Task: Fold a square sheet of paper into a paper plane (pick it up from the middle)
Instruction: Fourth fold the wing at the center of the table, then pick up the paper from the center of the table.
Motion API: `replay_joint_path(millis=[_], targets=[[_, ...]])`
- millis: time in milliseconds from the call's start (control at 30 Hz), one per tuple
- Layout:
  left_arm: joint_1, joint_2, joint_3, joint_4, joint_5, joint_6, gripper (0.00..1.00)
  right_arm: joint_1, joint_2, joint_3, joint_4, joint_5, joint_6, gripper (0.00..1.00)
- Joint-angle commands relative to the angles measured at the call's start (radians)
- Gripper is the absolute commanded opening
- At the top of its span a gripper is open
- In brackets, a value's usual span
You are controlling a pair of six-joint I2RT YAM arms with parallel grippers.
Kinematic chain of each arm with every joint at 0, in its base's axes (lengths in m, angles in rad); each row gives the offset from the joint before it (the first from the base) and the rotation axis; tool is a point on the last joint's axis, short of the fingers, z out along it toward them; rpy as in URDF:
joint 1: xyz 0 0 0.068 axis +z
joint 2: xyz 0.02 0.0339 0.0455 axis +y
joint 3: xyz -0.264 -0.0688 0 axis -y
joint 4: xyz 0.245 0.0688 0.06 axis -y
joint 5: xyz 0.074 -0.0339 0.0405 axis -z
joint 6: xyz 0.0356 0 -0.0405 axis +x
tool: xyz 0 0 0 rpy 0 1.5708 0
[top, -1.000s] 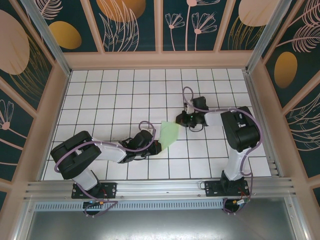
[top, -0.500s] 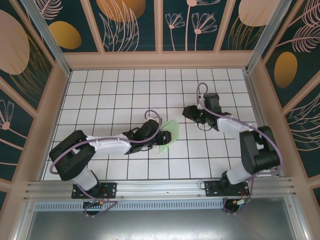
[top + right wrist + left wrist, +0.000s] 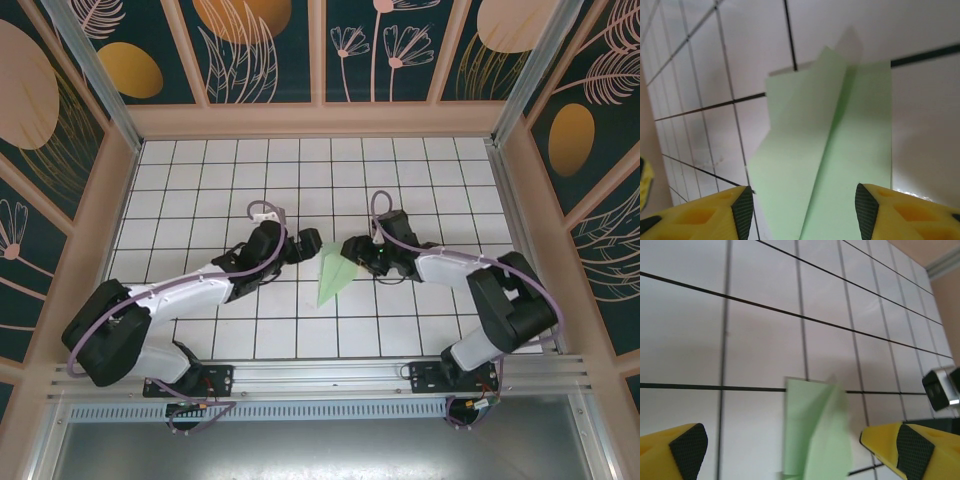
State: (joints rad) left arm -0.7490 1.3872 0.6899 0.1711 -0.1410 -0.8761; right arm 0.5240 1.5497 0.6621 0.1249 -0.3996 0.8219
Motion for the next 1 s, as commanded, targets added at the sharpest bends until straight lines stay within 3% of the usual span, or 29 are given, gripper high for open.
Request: replay_joint_path(millis=[0,200,567,967], targets=[[0.032,-0.051,-0.020,-0.040,-0.030,0.040,0.98,0.041,0.042,0.030,0.052,0.048,0.094,0.58],[0.102,-0.080,-0.047,-0.041,0.023,0.057,0.99,0.092,0.104,0.061,0.063,0.063,0.134,0.56],[0.124,-0.083,-0.053,-0.065,0.055,0.054,0.99,0.128,0.157,0.110,0.051,0.032,0.134,0.54],[0.149,-0.120,-0.071,-0.083,0.138,0.023,0.98,0.155,0.111,0.025,0.233,-0.026,0.140,0.48]])
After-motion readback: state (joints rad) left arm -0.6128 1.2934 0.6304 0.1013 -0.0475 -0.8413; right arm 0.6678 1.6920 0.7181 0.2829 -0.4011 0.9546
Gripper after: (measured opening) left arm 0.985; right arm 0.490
